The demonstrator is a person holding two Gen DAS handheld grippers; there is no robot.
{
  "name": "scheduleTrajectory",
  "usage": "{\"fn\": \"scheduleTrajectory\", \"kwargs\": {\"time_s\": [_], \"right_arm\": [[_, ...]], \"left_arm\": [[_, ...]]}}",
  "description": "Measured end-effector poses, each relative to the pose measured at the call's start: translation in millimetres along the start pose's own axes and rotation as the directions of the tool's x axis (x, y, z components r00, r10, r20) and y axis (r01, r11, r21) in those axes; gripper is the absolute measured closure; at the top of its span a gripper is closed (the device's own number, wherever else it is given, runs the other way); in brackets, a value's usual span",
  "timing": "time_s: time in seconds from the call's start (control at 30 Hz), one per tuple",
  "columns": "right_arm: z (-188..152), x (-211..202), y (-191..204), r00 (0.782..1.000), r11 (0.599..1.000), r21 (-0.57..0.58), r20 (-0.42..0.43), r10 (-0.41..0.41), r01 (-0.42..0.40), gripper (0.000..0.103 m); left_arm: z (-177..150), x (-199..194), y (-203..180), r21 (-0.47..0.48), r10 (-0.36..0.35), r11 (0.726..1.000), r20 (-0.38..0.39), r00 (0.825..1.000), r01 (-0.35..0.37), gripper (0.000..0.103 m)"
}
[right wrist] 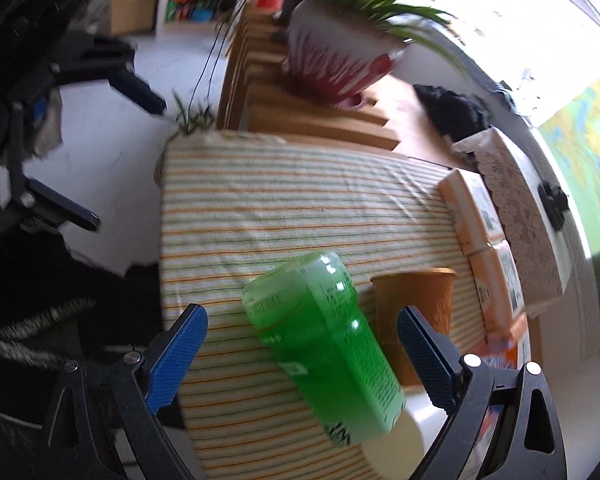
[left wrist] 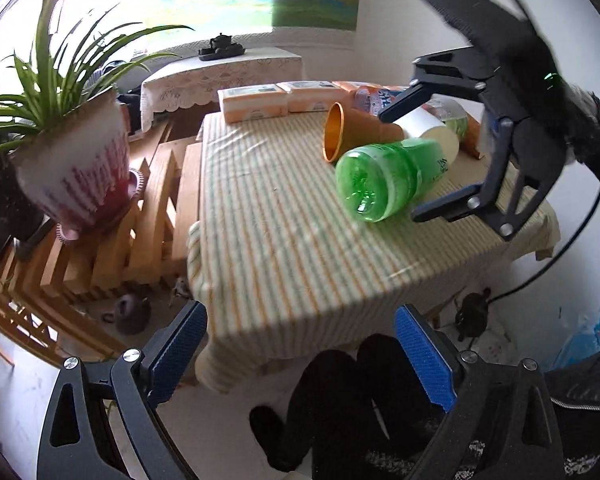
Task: Flip cup upside down
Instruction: 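Grasp the green bottle with the right gripper while the left gripper releases it, then turn the green bottle cap-up with the right gripper and lower it onto the table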
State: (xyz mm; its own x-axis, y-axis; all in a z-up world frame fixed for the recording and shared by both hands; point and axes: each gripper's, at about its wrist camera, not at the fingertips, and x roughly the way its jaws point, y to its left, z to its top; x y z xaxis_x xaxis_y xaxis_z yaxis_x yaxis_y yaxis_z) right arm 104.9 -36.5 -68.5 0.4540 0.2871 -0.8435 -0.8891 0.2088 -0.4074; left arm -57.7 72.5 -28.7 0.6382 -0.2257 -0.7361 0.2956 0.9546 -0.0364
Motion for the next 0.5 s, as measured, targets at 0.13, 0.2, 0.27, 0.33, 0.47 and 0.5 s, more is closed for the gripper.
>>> {"fn": "scheduleTrajectory", "kwargs": {"time_s": [0.13, 0.2, 0.27, 0.33, 0.47, 0.5], "right_arm": [[12, 20, 3, 0.997, 0.996, -0.092, -0.077, -0.026, 0.019, 0.01], [16, 28, 3, 0.994, 0.994, -0.11, -0.103, -0.022, 0.011, 0.01], [17, 31, 2, 0.992, 0.993, -0.116, -0.12, -0.027, 0.013, 0.015], [18, 33, 1, 0.991, 0.994, -0.108, -0.133, -0.022, 0.008, 0.03], [19, 34, 0, 0.99, 0.996, -0.086, -0.136, -0.023, 0.011, 0.035], [19, 35, 0, 0.991, 0.997, -0.081, -0.134, -0.024, 0.013, 0.035]], "left_arm": [[-1, -5, 11, -0.022, -0.007, 1.0, 0.011, 1.0, 0.007, 0.006], [-1, -6, 17, -0.044, -0.016, 0.999, 0.011, 1.0, 0.016, 0.006], [-1, -5, 24, -0.071, -0.027, 0.997, 0.011, 1.0, 0.027, 0.006], [-1, -4, 31, -0.097, -0.03, 0.995, 0.014, 0.999, 0.031, 0.006], [-2, -1, 41, -0.137, -0.042, 0.99, 0.011, 0.999, 0.043, 0.006], [-2, -1, 42, -0.14, -0.038, 0.989, 0.011, 0.999, 0.039, 0.006]]}}
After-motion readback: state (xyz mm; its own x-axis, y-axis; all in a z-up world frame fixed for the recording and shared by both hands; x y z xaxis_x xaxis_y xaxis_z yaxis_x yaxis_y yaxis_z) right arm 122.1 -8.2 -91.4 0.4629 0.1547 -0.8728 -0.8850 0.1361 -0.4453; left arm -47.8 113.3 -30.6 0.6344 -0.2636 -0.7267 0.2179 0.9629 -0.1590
